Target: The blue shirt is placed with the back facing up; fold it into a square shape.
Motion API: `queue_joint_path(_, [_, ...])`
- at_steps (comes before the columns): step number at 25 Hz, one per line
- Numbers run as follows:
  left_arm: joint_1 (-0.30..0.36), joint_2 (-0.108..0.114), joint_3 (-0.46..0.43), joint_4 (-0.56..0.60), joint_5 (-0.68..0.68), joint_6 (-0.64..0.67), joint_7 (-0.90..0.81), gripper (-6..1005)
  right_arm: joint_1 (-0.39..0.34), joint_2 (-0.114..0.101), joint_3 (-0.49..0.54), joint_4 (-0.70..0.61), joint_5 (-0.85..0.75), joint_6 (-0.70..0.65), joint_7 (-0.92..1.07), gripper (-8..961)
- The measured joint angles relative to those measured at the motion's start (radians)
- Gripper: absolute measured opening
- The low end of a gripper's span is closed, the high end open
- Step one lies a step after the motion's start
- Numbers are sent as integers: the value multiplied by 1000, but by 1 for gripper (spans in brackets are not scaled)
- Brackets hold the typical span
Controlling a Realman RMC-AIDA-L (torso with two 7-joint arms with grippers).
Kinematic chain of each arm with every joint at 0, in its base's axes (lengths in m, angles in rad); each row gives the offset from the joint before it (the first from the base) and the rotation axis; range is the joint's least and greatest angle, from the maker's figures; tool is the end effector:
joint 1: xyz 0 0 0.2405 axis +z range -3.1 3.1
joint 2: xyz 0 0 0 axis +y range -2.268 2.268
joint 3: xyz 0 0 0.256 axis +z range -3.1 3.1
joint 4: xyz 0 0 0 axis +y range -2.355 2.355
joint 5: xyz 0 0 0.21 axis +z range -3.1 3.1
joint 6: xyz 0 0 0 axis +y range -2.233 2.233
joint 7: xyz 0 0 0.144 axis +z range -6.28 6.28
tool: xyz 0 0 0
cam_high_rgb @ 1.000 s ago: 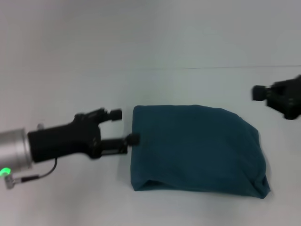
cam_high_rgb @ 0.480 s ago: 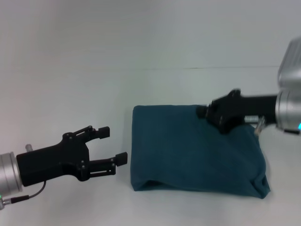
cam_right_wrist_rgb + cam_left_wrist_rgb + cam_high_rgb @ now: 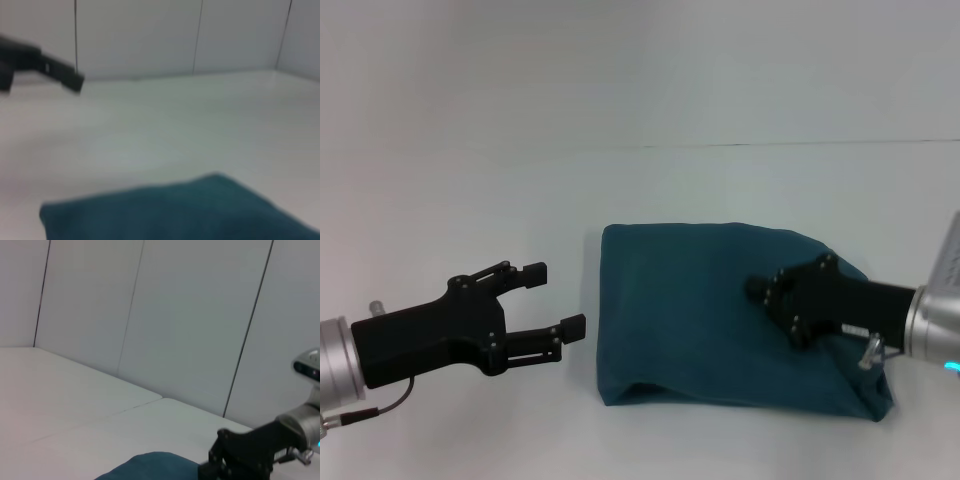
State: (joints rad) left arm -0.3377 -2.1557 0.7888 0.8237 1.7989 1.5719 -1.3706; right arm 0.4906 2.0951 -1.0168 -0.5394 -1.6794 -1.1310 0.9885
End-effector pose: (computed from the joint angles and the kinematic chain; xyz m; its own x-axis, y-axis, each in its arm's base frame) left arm -0.2652 0.2970 0.0017 0.7244 0.2891 0.6258 0.4967 -0.8483 -0.1832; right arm 0.2766 0.3477 -0.0452 0.9165 -0.1227 -0.3808 -0.2989 -0.8428 -0.4477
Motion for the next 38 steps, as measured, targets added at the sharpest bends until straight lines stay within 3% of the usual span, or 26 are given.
queue_joint_path(8, [-4, 1, 0, 2, 1, -9, -5, 908, 44, 1, -67, 90, -18, 129, -25, 0])
queue_joint_path(19, [-9, 4, 0, 4, 2, -24, -10, 900, 7, 0, -79, -10, 89, -60, -13, 0])
queue_joint_path(27, [-12, 4, 0, 3, 2, -35, -6, 895, 61, 3, -261, 47, 84, 94, 35, 0])
queue_joint_path(31, [-12, 4, 0, 0, 3, -39, -5, 892, 65, 3, -283, 55, 90, 117, 45, 0])
queue_joint_path(34, [-12, 4, 0, 0, 7, -42, -5, 890, 23, -2, -252, -23, 111, 64, 79, 0])
queue_joint_path(38, [-14, 4, 3, 6, 8, -45, -4, 888, -85, -9, -225, -268, 62, 21, 285, 0])
